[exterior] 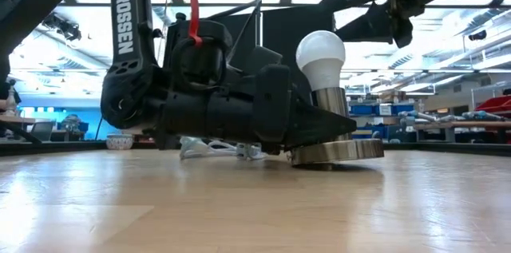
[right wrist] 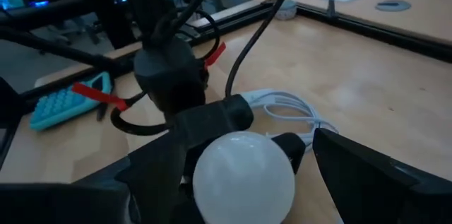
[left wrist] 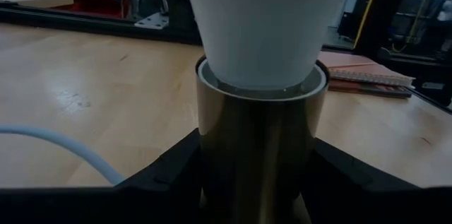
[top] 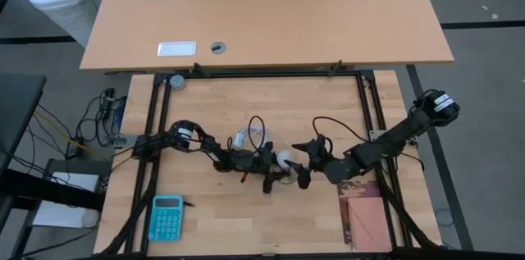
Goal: Screw lightbulb
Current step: Insert the white lightbulb into the lamp socket
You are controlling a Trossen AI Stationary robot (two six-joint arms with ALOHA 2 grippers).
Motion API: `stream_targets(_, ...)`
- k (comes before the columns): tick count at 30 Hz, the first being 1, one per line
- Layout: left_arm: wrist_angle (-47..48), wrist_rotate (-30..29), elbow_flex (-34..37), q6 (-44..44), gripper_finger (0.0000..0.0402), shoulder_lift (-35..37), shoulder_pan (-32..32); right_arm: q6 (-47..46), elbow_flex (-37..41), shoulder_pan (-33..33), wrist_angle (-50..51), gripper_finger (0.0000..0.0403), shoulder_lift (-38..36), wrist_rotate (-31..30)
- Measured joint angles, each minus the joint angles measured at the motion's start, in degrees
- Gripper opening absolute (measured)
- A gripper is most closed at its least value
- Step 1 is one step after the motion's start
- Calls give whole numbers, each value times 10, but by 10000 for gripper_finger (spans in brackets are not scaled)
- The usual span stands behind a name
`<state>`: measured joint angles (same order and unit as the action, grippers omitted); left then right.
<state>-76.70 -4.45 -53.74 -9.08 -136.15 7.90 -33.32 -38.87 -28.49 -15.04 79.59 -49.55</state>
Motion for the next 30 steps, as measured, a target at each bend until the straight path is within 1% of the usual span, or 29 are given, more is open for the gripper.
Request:
stream_targets(5,4,7,0,0,198,0,-2,24,0,5,4,309,-1,10)
stream_targets(8,4,7,0,0,198,0,-2,35,-1,2,27,309,-14,10)
stream_targets(11,14,9,0,9,198,1,-3,35,-18,2,90,309,-26,3)
stream_targets(13,16,9,-1,16,198,1,-4,43,-40,5,137,309,-28,15)
stream_targets(21,17,26,-1,28,198,1,-7,91,-175,68,364,315,-28,183)
stream_targets(24,17,36,0,28,198,1,-9,110,-205,96,392,327,-28,252)
stream_targets(26,17,37,0,26,198,1,-9,115,-210,113,395,335,-29,284)
stream_targets(30,24,44,-4,13,198,2,-9,112,-211,129,397,342,-20,302)
